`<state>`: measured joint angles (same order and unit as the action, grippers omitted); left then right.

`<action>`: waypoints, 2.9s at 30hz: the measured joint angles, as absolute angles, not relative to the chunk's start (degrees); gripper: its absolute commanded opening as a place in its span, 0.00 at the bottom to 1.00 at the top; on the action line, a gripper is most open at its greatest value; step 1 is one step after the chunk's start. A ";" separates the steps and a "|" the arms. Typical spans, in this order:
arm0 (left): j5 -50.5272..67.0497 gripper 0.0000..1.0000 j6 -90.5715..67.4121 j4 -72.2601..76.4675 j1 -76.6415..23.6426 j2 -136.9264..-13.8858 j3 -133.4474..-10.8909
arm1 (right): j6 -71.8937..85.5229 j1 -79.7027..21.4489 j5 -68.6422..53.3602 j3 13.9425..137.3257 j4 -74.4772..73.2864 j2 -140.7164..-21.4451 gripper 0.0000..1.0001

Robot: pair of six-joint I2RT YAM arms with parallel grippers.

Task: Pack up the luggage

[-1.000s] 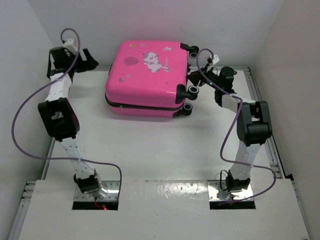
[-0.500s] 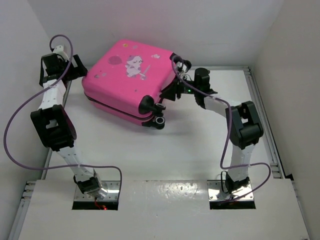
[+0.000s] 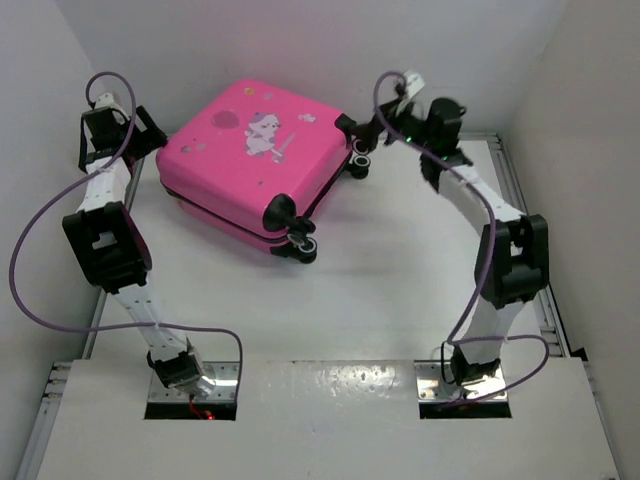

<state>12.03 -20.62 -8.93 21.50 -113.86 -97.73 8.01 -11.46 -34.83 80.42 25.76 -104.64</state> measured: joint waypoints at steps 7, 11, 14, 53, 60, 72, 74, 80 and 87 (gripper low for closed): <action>10.17 1.00 -17.43 -12.34 21.17 -116.29 -101.97 | -5.58 0.10 -35.33 118.17 -2.52 -120.75 0.97; 9.56 1.00 -16.93 -12.43 21.17 -116.29 -101.97 | -9.19 2.09 -41.74 125.78 -12.12 -126.48 0.99; 9.45 1.00 -16.84 -12.45 21.17 -116.27 -101.93 | -10.96 1.72 -46.00 123.04 -16.82 -126.78 0.99; 9.15 1.00 -15.27 -12.53 21.19 -118.37 -103.81 | -31.97 -10.66 -33.41 110.89 -0.34 -136.11 0.83; 9.10 1.00 -15.25 -12.53 21.21 -119.15 -104.31 | -35.38 -11.20 -32.34 110.67 1.19 -136.11 0.73; 8.29 1.00 -13.80 -13.56 21.41 -119.74 -105.25 | -42.96 -11.46 -29.15 100.47 11.38 -129.67 0.00; 8.14 1.00 -13.37 -14.06 21.34 -121.08 -107.04 | -43.46 -11.53 -29.56 96.36 12.36 -126.87 0.00; 7.35 1.00 -9.82 -16.19 20.23 -127.74 -114.24 | -45.43 -11.97 -29.50 79.85 14.57 -114.48 0.00; 10.87 1.00 -4.23 -19.35 14.17 -132.73 -114.48 | -45.21 -12.95 -25.30 55.77 12.53 -91.90 0.00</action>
<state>10.87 -4.23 -19.35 14.17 -132.73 -114.48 -45.21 -12.95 -25.30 55.77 12.53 -91.90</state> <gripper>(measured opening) 0.995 0.527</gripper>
